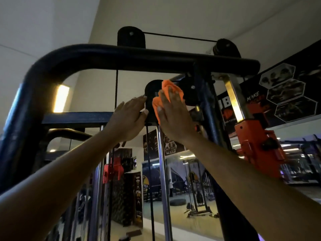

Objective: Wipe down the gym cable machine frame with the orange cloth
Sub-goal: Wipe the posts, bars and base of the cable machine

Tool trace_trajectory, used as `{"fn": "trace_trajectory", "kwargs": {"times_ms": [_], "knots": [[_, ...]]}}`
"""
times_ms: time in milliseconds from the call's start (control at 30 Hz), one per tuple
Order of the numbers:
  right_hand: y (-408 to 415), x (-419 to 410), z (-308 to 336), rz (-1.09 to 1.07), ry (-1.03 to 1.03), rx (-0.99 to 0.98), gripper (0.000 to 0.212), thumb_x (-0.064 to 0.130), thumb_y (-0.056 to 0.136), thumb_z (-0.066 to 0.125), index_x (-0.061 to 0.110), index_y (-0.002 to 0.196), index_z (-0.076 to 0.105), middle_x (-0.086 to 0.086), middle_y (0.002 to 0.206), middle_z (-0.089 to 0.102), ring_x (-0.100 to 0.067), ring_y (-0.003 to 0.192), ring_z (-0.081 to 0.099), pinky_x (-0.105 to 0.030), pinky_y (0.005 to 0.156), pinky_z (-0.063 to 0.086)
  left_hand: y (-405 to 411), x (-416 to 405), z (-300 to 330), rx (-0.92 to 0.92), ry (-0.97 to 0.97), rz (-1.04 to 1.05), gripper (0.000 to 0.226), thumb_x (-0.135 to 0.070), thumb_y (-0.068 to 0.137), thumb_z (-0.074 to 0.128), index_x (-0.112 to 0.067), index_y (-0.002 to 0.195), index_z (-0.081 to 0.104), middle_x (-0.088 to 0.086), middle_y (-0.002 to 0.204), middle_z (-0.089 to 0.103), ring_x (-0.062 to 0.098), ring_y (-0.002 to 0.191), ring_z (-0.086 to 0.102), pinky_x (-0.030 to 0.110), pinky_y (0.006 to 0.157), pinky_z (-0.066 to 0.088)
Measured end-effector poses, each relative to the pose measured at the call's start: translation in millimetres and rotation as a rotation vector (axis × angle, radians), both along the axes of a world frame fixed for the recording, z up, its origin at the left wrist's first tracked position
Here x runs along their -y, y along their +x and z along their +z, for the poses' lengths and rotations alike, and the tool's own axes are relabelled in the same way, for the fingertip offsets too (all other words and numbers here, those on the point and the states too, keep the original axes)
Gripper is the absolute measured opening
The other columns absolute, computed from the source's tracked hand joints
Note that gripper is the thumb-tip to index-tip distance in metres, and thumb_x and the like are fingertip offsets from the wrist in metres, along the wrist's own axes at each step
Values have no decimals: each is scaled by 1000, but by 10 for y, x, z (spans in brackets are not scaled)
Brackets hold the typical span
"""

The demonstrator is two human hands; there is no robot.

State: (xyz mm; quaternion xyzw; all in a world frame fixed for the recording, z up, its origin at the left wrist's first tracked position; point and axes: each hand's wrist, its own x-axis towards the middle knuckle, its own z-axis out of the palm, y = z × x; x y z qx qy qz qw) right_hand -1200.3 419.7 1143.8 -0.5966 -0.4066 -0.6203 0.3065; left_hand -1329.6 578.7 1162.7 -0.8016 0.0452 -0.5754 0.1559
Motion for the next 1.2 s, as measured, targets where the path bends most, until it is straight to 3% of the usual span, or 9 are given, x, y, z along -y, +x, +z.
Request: {"fn": "trace_trajectory", "kwargs": {"times_ms": [67,233,367,500,733,967,1200], "knots": [[117,-78,-83,-57,-16,67,62,47,116,17,25,174,12,-7,183,1,-27,169,0,-58,135,4,70,2,-18,50,-9,-8,58,-42,114,37,-20,167,30,10,163,49,29,152,43,62,126,29],[52,-69,476,20,-51,15,64,48,118,23,23,174,9,-6,182,5,-26,168,0,-55,136,2,86,3,74,100,5,6,53,-34,114,45,-25,165,33,6,153,56,26,146,47,57,125,31],[-10,-98,539,45,-70,61,65,50,117,27,21,174,14,-4,182,8,-26,168,2,-55,136,2,64,11,162,139,-55,44,60,-38,115,44,-24,170,26,5,171,39,26,161,29,57,131,21],[161,-51,154,33,-77,156,62,48,117,29,21,172,24,-5,181,15,-28,167,11,-51,134,7,83,-79,81,130,-21,88,64,-54,113,28,-25,169,28,4,171,39,24,162,27,56,133,17],[10,-145,699,40,-90,71,60,47,117,32,23,172,23,-4,182,9,-27,168,3,-54,135,4,72,-106,-14,128,29,142,71,-59,109,20,-23,170,25,3,175,31,15,165,14,42,132,-1],[173,-21,148,12,-70,146,61,50,116,32,21,171,27,-3,182,13,-28,168,10,-55,133,14,39,-116,-77,119,70,136,69,-57,111,19,-21,169,28,2,175,32,16,165,17,43,133,5],[-38,-167,544,37,-39,55,59,52,115,37,28,169,33,-5,182,13,-29,168,8,-57,134,9,62,-178,-67,143,65,111,63,-53,113,26,-22,168,29,5,173,36,19,164,22,45,132,11]]}}
